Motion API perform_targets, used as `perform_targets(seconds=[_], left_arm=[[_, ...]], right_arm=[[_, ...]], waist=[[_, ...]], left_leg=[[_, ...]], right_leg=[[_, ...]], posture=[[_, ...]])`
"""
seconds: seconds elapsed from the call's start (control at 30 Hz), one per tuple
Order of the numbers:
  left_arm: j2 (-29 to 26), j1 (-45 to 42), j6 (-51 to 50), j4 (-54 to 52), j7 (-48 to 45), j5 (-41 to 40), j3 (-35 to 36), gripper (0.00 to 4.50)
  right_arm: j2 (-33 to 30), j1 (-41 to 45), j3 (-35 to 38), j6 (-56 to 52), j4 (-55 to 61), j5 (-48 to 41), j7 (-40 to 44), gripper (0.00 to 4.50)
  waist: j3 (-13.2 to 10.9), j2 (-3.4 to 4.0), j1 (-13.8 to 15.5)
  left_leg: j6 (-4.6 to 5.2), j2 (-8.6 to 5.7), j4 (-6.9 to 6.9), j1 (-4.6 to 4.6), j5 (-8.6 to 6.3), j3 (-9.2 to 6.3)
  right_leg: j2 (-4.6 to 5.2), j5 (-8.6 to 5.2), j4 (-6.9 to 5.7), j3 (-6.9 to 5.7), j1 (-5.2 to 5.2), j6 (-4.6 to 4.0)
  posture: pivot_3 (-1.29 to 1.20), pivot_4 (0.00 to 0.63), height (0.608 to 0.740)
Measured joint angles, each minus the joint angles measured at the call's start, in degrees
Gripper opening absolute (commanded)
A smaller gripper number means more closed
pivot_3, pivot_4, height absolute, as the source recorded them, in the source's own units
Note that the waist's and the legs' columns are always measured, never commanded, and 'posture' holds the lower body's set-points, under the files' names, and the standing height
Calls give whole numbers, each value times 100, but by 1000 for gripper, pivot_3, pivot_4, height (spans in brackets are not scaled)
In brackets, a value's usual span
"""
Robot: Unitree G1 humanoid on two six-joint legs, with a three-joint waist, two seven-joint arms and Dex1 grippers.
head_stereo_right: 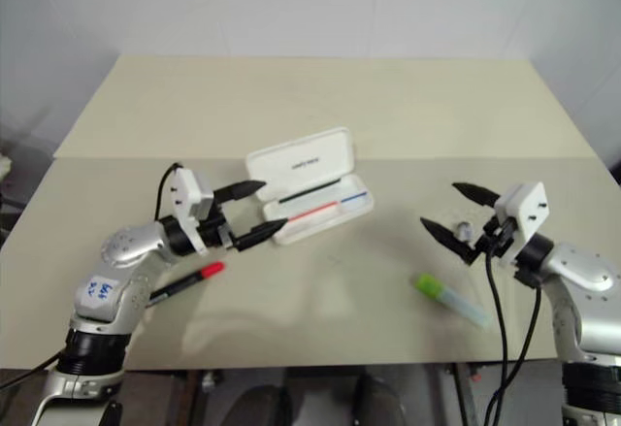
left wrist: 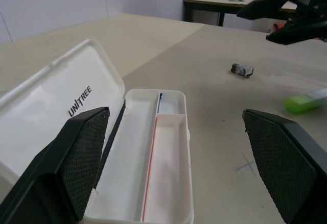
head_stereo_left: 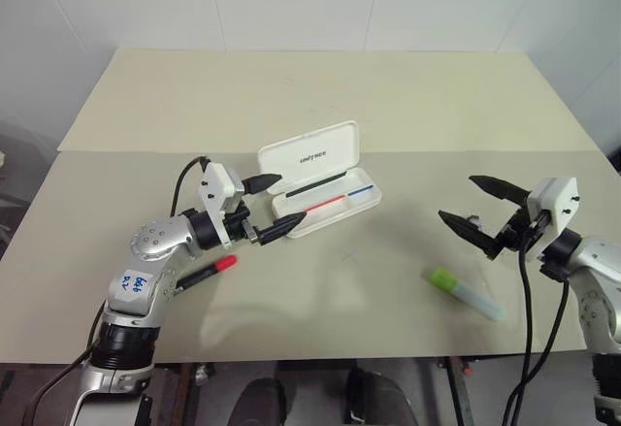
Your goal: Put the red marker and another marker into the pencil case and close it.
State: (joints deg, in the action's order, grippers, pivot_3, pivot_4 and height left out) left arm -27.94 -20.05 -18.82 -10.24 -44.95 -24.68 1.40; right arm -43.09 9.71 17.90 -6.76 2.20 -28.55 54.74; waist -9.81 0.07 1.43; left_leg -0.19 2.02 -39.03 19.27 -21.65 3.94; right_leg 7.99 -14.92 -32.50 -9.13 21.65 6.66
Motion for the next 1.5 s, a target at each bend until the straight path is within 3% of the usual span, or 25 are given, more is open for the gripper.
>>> perform_targets(seconds=[0.33, 0.43, 0.57, 1.2, 1.5], left_arm=[[-3, 74, -187, -9, -103, -127, 48, 4471], [-11, 75, -111, 2, -155, -80, 21, 3867], [-121, 73, -50, 140, -244, 67, -63, 2444], [-413, -930, -605, 902, -801, 1097, -1355, 2444], [-406, -1160, -650, 1158, -896, 1322, -1473, 2444]], right_arm=[[-174, 575, 2, -422, 12, -58, 95, 4500], [-182, 810, -154, -445, -19, -19, 182, 4500], [-108, 916, -396, -445, 4, 10, 259, 4500], [112, 195, -453, -709, 1133, -285, 230, 4500], [-398, -247, -309, -1055, 1548, -648, 698, 4500]], waist=[[0, -1, -5], [0, -1, -3], [0, -1, 15], [-1, -2, 26], [-1, -3, 25]], left_leg=[[0, 1, -3, -2, 0, 1], [0, 2, -3, -2, 0, 1], [0, -1, -3, 2, 0, 0], [0, -1, -4, 4, 0, 0], [1, -2, -4, 5, 0, 0]], right_leg=[[-1, 0, 0, 0, -2, 0], [-1, 0, 0, 0, -2, 0], [0, 0, 0, -2, -2, 0], [-3, 0, 3, -1, -2, 1], [-3, 0, 4, -2, -2, 1]], posture=[[0, 150, 740], [0, 150, 740], [0, 150, 740], [0, 150, 740], [0, 150, 740]])
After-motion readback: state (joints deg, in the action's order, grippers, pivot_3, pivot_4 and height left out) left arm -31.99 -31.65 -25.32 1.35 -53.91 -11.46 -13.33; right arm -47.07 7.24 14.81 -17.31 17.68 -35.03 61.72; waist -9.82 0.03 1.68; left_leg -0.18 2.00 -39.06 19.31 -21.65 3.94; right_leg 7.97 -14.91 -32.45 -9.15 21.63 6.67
